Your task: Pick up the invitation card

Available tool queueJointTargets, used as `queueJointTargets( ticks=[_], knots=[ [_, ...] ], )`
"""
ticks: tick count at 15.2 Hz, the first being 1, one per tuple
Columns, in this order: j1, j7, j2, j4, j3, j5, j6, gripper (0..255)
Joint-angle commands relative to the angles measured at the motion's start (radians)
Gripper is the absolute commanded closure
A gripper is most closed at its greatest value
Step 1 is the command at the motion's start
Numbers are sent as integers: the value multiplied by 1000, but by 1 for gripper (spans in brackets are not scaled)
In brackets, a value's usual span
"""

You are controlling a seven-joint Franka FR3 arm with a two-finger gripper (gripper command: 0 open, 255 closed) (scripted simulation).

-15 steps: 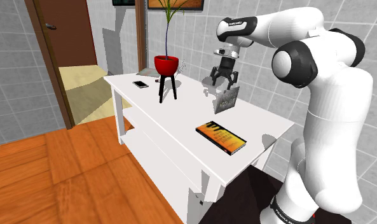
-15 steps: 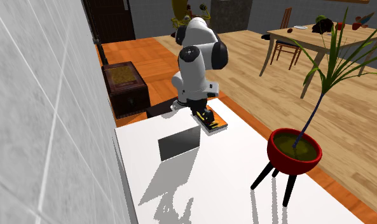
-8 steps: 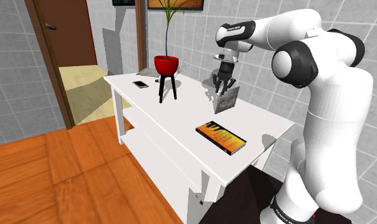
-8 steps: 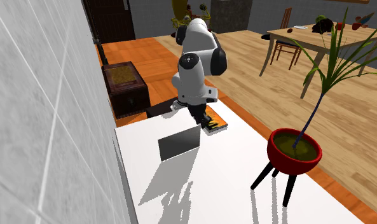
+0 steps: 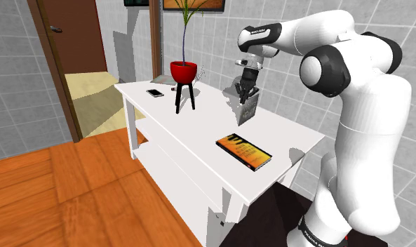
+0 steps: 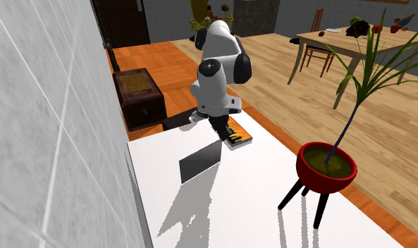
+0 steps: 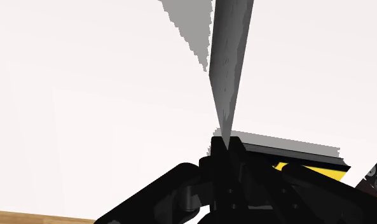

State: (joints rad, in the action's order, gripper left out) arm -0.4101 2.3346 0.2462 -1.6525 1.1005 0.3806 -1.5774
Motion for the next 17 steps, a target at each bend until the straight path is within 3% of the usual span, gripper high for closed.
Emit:
queueJointTargets(
  ticks=[1, 17],
  knots=[
    [4, -2, 3, 15, 0, 1, 13, 255],
    [76, -20, 40, 245, -7, 31, 218, 255]
  ],
)
